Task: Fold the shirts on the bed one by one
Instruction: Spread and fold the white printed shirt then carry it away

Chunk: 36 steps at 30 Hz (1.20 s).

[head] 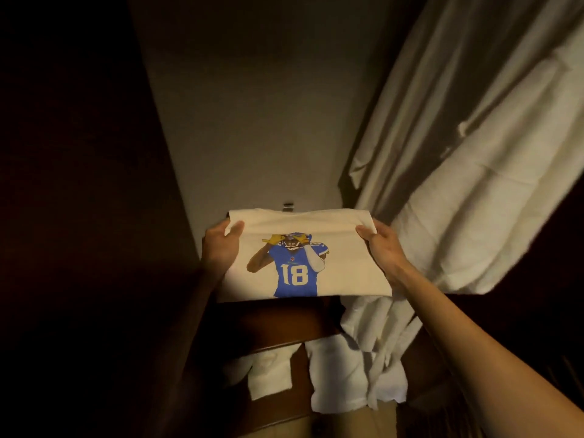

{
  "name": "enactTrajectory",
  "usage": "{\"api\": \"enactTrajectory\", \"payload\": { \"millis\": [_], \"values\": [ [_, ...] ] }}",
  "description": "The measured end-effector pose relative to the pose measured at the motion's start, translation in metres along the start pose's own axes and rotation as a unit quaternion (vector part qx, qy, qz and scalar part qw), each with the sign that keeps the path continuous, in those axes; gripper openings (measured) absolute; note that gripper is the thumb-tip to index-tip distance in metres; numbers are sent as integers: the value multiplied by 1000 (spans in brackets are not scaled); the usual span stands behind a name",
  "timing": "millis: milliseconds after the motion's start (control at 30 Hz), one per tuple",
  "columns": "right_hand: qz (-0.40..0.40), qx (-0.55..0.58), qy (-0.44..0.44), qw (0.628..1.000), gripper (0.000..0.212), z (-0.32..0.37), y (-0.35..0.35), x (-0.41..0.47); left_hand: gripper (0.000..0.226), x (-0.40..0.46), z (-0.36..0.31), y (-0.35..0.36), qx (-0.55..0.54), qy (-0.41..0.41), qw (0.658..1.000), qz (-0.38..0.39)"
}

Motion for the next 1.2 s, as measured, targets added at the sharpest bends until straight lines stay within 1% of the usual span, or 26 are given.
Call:
{"api": "enactTrajectory", "payload": {
  "millis": [100,167,233,267,333,367,400,467,500,533,600,633,700,733,800,867,933,1033,1067,1100,1133,1167,1200],
  "values": [
    [35,10,18,999,20,-45,23,29,42,17,42,6,83,-24,996,-17],
    [52,9,29,998,21,-85,39,40,48,24,78,13,82,-64,994,-25],
    [79,-1,48,996,18,-133,55,41,42,27,119,22,68,-83,993,-37],
    [94,-4,62,994,23,-159,62,39,38,27,141,26,70,-100,992,-32],
    [125,-13,95,988,41,-208,76,33,26,32,184,34,55,-122,991,-19],
    [136,-16,108,985,44,-231,81,30,21,35,208,39,47,-129,990,-12],
    [137,-15,117,984,45,-254,87,27,22,39,230,44,49,-138,989,-9],
    [122,-14,127,984,43,-298,96,25,37,51,274,55,73,-158,985,-15],
    [118,-12,138,983,41,-320,100,24,40,57,296,61,74,-165,983,-22],
    [120,-8,143,982,38,-339,106,23,35,62,314,66,64,-162,984,-31],
    [129,-7,148,980,30,-372,120,22,17,73,346,74,45,-151,986,-53],
    [133,-14,143,981,25,-386,128,26,16,82,360,77,38,-154,985,-66],
    [137,-25,131,982,17,-411,148,39,20,104,387,84,27,-184,980,-77],
    [137,-25,124,983,16,-423,160,49,22,118,397,85,28,-181,980,-78],
    [133,-29,114,984,17,-448,187,71,26,148,412,88,47,-149,984,-83],
    [129,-22,101,986,23,-471,214,95,18,182,421,89,69,-121,987,-82],
    [125,-5,105,987,29,-494,240,119,26,217,432,88,88,-100,988,-73],
    [130,-3,122,984,29,-539,270,143,29,258,458,88,100,-97,986,-88],
    [140,-22,154,978,33,-559,275,143,32,265,477,89,103,-122,984,-82],
    [158,-45,204,965,38,-581,278,137,38,267,500,91,99,-177,977,-62],
    [181,-66,259,946,44,-601,278,126,45,262,523,93,84,-256,962,-34],
    [197,-83,301,929,51,-617,277,113,52,253,545,94,74,-334,940,-5],
    [198,-96,322,921,57,-629,276,102,55,242,563,95,74,-377,923,13]
  ]
}}
Point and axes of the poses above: each hand's wrist, its own x-axis towards the middle knuckle, its own y-axis out of the palm, z = x × y, the point moved 3 cm from there along x, towards the middle knuckle, and after that the axes turned 9 degrees about -y, right-handed, at the moved point
